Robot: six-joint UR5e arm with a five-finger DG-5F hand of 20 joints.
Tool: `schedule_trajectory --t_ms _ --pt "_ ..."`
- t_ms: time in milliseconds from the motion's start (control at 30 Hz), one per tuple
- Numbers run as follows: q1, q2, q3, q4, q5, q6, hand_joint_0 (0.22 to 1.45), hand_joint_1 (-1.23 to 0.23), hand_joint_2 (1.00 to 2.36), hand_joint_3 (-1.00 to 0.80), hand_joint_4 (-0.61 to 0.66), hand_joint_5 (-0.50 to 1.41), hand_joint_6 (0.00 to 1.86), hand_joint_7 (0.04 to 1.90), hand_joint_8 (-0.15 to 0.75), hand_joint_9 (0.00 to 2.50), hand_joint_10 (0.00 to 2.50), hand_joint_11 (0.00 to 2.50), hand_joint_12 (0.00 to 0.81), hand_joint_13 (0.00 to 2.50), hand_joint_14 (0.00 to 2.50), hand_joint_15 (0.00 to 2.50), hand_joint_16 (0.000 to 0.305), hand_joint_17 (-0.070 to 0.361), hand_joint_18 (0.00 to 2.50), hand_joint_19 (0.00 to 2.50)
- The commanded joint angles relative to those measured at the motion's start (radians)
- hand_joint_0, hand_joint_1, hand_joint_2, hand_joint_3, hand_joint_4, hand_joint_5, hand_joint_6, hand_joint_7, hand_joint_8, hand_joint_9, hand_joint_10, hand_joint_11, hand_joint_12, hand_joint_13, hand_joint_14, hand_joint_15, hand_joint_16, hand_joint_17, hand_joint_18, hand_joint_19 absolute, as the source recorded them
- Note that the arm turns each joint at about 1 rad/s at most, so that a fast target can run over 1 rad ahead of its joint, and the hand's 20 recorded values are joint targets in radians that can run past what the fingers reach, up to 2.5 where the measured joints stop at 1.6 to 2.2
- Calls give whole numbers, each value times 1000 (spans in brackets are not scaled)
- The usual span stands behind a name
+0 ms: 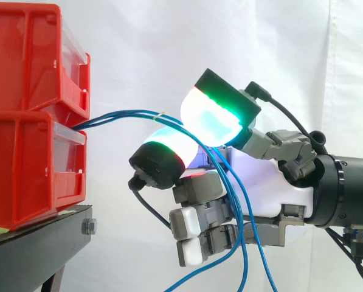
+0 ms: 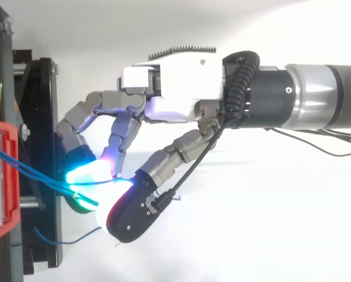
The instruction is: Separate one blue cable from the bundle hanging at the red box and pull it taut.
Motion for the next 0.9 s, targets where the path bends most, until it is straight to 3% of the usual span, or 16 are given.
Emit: schedule_trajectory --t_ms 0,467,667,767,800,867 --pt "0 0 -1 -1 -1 0 741 -954 1000 -500 59 -174 897 1281 311 1087 29 1114 308 1031 24 572 41 92 951 378" --pt "0 0 -3 -1 -1 0 518 -1066 1000 -500 77 -163 894 1198 315 1043 28 1096 323 976 22 567 46 102 908 364" --pt "0 0 -3 0 0 0 440 -876 1000 -500 96 -144 850 1135 336 1081 25 1058 348 999 20 552 50 113 936 391" --pt "0 0 -3 0 0 0 443 -725 1000 -500 98 -140 825 1134 336 1100 25 1048 349 1009 21 554 50 112 947 402" --pt "0 0 -3 0 0 0 479 -588 1000 -500 90 -136 808 1155 320 1113 25 1022 342 1018 20 563 46 105 932 434" --pt "0 0 -3 0 0 0 507 -553 1000 -500 87 -135 793 1200 319 1110 26 1034 334 1009 21 568 44 99 922 455"
